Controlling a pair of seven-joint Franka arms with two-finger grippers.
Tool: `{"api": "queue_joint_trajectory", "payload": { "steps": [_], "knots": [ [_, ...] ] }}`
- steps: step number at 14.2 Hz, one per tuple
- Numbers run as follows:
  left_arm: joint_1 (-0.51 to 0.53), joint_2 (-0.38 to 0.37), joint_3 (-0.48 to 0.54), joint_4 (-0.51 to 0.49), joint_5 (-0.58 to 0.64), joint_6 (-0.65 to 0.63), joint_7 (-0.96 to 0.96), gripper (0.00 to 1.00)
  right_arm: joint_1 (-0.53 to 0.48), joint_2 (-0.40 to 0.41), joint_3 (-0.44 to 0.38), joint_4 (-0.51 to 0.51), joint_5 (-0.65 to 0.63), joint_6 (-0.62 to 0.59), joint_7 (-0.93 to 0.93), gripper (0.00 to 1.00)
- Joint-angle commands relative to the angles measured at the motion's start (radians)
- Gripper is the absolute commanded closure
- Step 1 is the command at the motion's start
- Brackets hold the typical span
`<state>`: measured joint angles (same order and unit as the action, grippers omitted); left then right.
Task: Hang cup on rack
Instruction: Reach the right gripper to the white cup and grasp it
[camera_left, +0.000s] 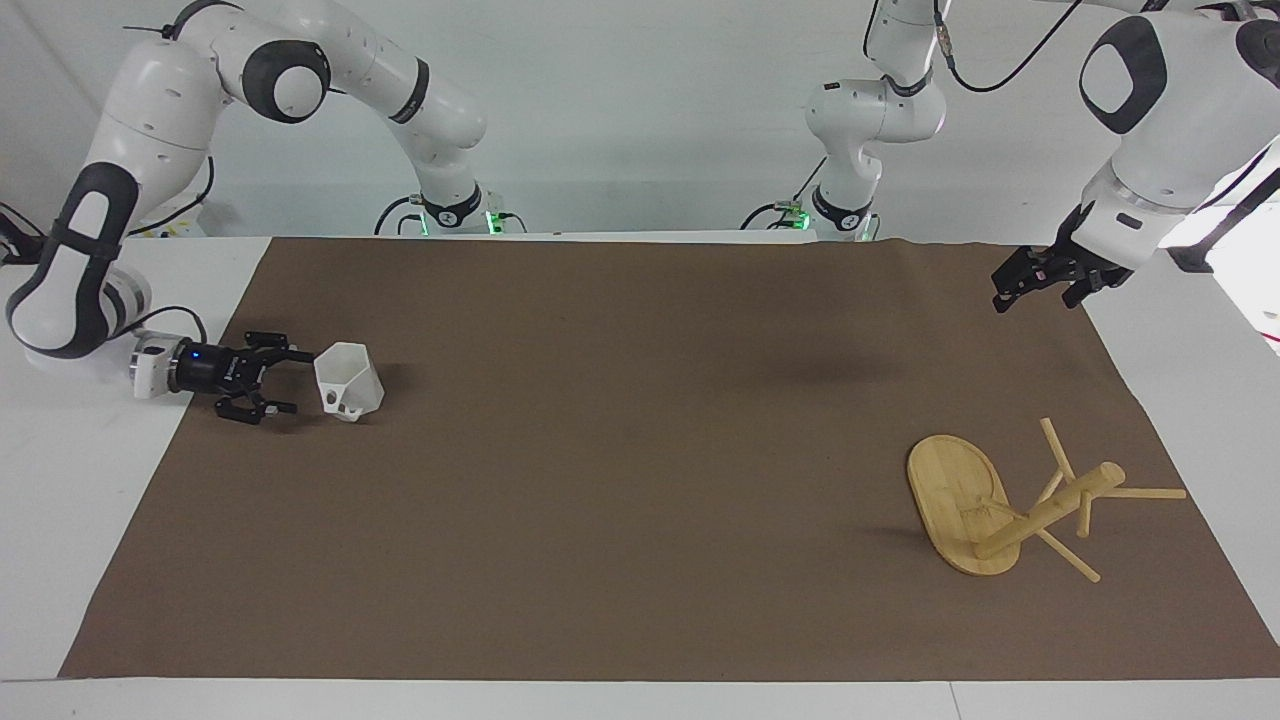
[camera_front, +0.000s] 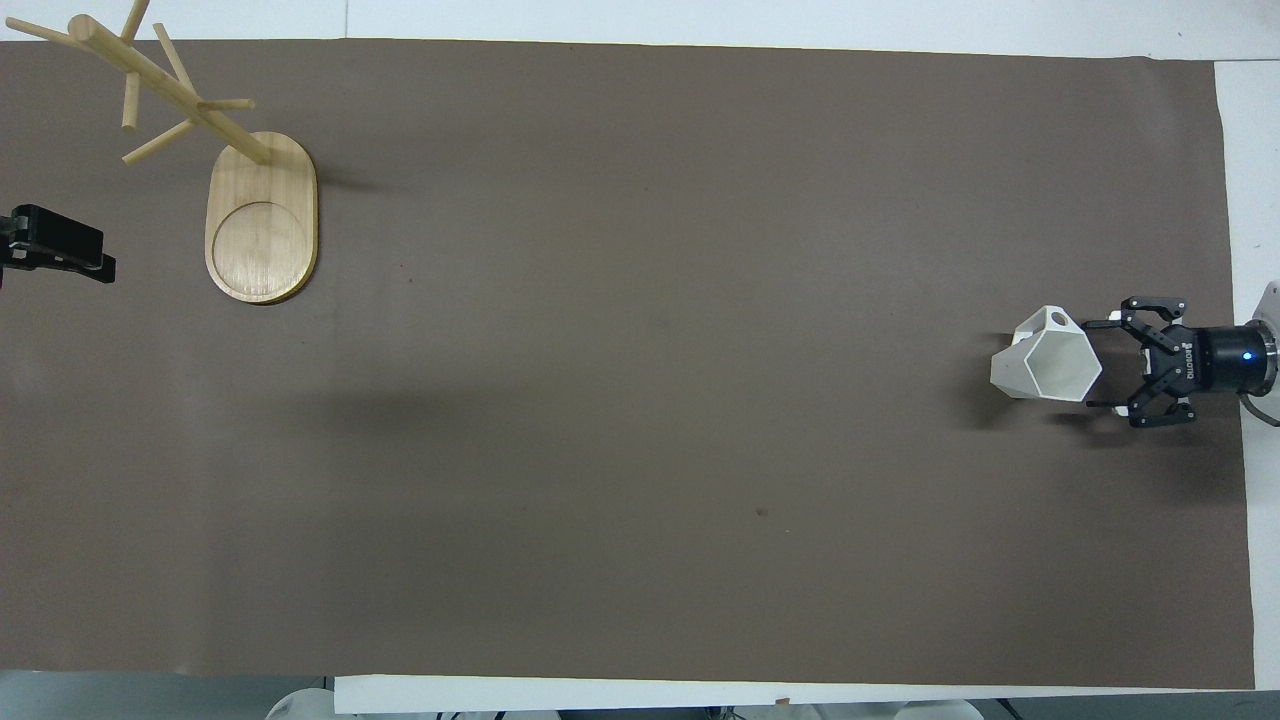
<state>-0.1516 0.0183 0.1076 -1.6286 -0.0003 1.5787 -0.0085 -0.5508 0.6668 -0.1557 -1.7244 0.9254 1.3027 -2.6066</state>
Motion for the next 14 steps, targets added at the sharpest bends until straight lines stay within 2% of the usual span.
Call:
{"api": "queue_joint_trajectory", "payload": {
  "steps": [1, 5, 14],
  "knots": [
    [0.007, -0.026, -0.008, -0.028, 0.020, 0.007, 0.010, 0.00, 0.015, -0.032, 0.001, -0.033, 0.029, -0.005, -0.033, 0.00],
    [0.007, -0.026, -0.006, -0.028, 0.020, 0.007, 0.010, 0.00, 0.041, -0.050, 0.001, -0.107, 0.035, -0.010, -0.091, 0.00],
    [0.007, -0.026, -0.006, -0.028, 0.020, 0.007, 0.010, 0.00, 0.057, -0.052, 0.001, -0.124, 0.044, -0.006, -0.099, 0.00]
  ]
}}
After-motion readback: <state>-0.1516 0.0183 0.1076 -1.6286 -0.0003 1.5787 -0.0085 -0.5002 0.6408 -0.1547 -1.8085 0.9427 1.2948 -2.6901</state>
